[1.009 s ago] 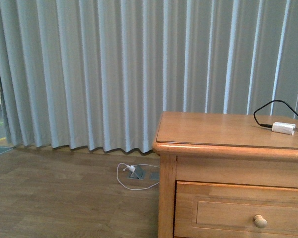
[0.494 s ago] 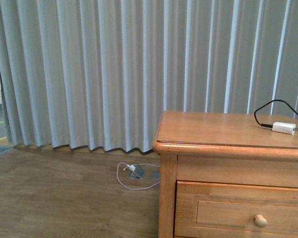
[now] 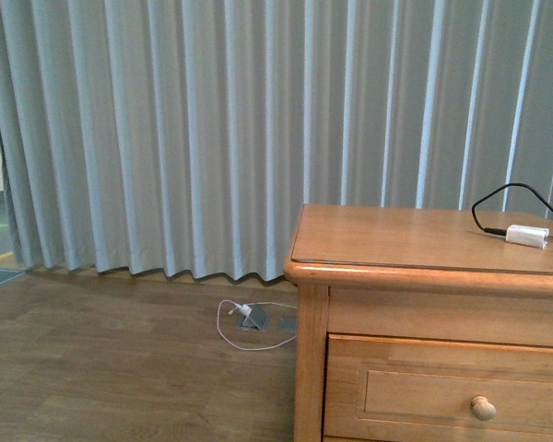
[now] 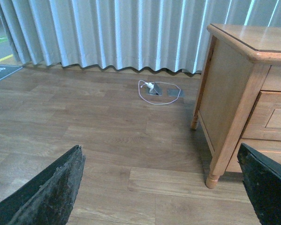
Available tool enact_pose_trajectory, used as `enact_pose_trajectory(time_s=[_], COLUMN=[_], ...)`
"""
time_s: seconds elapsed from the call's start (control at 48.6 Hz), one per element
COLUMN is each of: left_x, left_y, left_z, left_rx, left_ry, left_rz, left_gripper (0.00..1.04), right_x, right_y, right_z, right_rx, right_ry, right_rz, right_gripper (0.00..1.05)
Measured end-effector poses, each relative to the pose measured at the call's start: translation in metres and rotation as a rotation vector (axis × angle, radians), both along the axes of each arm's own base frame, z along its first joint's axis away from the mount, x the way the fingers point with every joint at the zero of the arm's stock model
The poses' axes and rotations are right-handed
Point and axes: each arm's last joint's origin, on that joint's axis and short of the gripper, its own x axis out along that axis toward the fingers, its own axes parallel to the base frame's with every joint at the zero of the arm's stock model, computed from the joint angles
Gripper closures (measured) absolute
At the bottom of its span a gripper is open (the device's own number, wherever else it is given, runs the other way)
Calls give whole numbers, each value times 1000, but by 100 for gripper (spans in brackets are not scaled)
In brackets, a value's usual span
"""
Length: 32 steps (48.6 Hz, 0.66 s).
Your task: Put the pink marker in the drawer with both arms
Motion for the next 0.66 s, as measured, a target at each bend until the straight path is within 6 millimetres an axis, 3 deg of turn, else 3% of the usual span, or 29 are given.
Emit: enact_pose_trajectory(time_s=[0.226, 0.659], left_x=[0, 0], left_y=[0, 0], left_z=[0, 0], left_rx=[0, 0], left_ry=[0, 0], left_rz=[0, 0], left_gripper=[6, 6], right_x=[0, 0], right_y=[0, 0], right_z=[0, 0], right_rx=[0, 0], right_ry=[0, 0], right_rz=[0, 0], right_gripper=[7, 8])
